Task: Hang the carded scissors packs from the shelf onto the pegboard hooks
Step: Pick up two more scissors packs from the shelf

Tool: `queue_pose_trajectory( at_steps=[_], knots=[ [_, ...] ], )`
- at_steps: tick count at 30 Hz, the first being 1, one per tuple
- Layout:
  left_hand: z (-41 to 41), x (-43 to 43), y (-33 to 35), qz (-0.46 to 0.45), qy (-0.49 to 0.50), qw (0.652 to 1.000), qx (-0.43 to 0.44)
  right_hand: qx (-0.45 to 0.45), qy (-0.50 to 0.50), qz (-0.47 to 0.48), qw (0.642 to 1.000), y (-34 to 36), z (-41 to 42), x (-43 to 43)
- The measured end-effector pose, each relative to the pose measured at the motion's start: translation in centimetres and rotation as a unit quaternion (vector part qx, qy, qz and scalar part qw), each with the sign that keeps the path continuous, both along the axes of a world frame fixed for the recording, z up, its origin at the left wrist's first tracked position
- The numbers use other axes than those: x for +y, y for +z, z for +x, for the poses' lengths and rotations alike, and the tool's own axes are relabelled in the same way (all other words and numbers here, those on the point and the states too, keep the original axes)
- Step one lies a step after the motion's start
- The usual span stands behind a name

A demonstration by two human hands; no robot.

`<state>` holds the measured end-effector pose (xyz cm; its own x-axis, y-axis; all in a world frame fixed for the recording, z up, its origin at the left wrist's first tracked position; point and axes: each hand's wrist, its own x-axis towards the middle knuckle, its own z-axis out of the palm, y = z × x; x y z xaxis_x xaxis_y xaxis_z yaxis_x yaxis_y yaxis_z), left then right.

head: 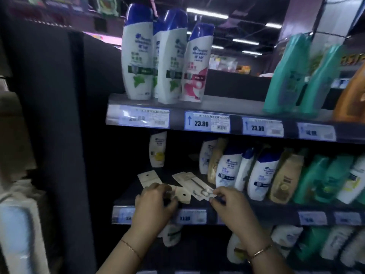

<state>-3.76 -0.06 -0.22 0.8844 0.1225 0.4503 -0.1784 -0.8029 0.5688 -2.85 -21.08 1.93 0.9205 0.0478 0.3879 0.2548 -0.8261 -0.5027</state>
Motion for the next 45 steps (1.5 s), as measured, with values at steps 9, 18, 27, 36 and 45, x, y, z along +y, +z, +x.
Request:
queue_pose_trajectory(
  at_steps=[9,18,27,36,45],
  knots=[
    [3.0,0.4,-0.2,-0.012,0.069,0.997,0.041,0.015,0.001,0.033,0.999,-1.8,4.2,-0.5],
    [4.2,0.1,-0.9,0.013,0.113,0.992,0.059,0.004,-0.012,0.085,0.996,-1.7,4.5,0.0],
    [4.9,-0.5,-0.9,-0.006,0.097,0.994,0.045,0.033,-0.024,0.11,0.993,-1.5,4.7,0.4],
    [4.4,-1.8,-1.4,-0.046,0.045,0.998,-0.024,0.025,-0.03,0.089,0.995,-1.9,4.8,0.4],
    [3.3,-3.2,-0.9,-0.098,0.042,0.992,-0.072,0.008,-0.019,0.078,0.997,-1.8,4.7,0.3]
  ],
)
